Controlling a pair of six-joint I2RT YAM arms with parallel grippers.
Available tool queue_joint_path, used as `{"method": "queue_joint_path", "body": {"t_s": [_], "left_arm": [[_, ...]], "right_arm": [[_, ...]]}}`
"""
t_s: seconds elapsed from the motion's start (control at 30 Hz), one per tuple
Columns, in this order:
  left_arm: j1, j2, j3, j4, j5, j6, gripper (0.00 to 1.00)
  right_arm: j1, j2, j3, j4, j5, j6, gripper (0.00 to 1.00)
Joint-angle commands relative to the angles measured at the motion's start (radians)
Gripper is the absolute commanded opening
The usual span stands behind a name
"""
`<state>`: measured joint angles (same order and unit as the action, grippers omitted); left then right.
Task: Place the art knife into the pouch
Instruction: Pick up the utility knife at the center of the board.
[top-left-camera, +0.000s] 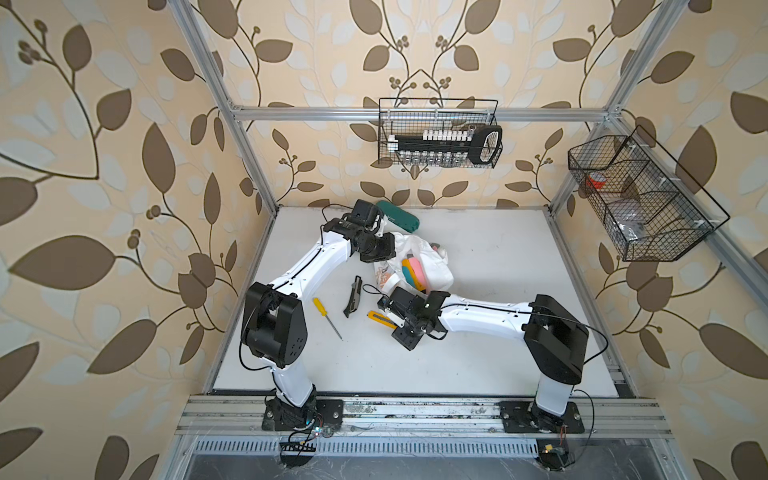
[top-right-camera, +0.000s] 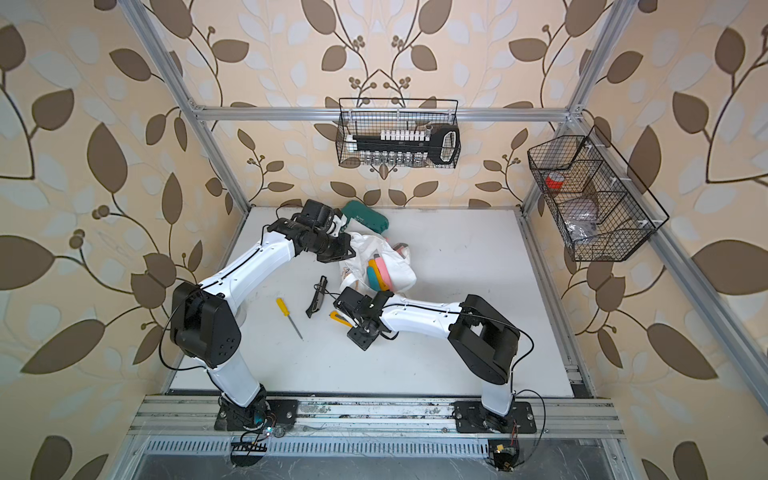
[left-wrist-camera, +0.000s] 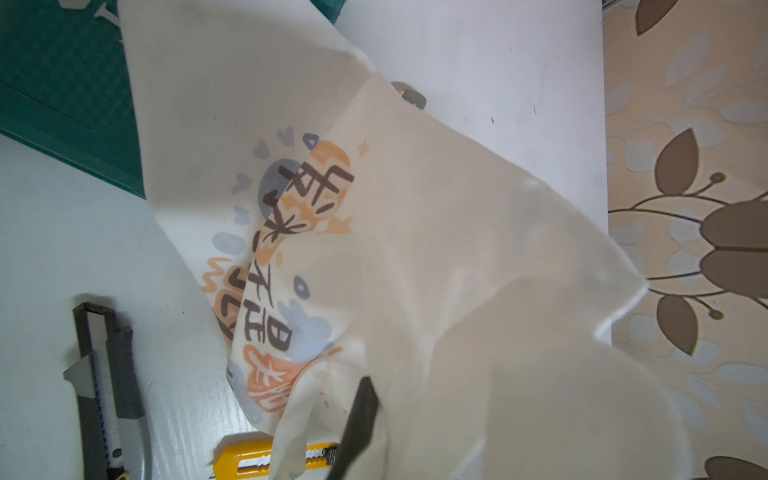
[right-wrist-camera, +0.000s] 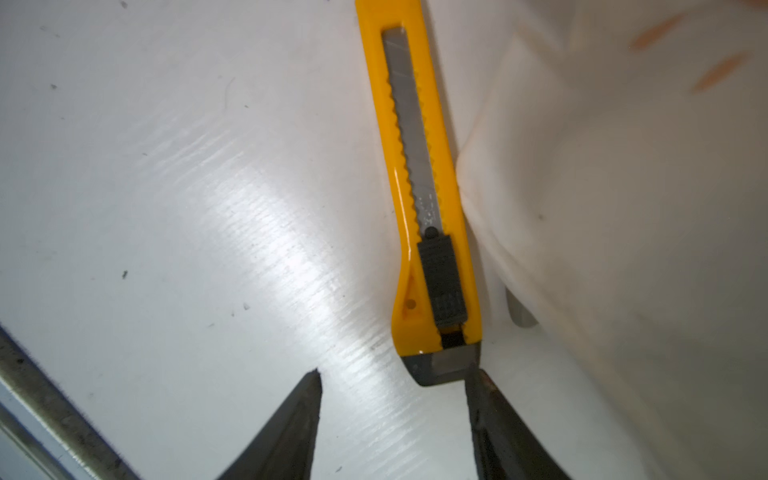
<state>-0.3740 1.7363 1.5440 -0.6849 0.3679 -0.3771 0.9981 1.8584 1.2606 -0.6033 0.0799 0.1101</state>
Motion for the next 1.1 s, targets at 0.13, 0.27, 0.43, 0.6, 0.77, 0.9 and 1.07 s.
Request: {"method": "queue_joint_path", "body": {"t_s": [0.13, 0.27, 0.43, 0.6, 0.77, 0.9, 1.07], "left_arm": [[-0.006, -0.024, 0.019, -0.001, 0.032, 0.004, 0.00], [-0.006, -0.023, 0.017, 0.004, 0.034, 0.001, 0.00], [-0.006, -0.024, 0.016, 0.004, 0.036, 0.002, 0.00], [-0.006, -0.020, 0.015, 0.009, 0.039, -0.001, 0.00], [-0.006, -0.018, 0.014, 0.008, 0.039, 0.000, 0.00], [-0.006, -0.022, 0.015, 0.005, 0.034, 0.004, 0.00], [-0.006, -0.016, 0.013, 0.008, 0.037, 0.002, 0.00]], "right_arm": [[-0.055, 0.040, 0.034, -0.010, -0.016, -0.059, 0.58], [-0.058, 0.072, 0.055, -0.015, -0.034, -0.057, 0.58], [-0.056, 0.085, 0.047, -0.002, -0.074, -0.038, 0.58], [-0.054, 0.100, 0.044, 0.003, -0.087, -0.032, 0.56], [-0.030, 0.107, 0.042, -0.004, -0.079, -0.026, 0.51], [0.003, 0.103, 0.033, -0.027, -0.057, -0.012, 0.46], [0.026, 0.078, 0.003, -0.023, -0.040, 0.011, 0.45]]}}
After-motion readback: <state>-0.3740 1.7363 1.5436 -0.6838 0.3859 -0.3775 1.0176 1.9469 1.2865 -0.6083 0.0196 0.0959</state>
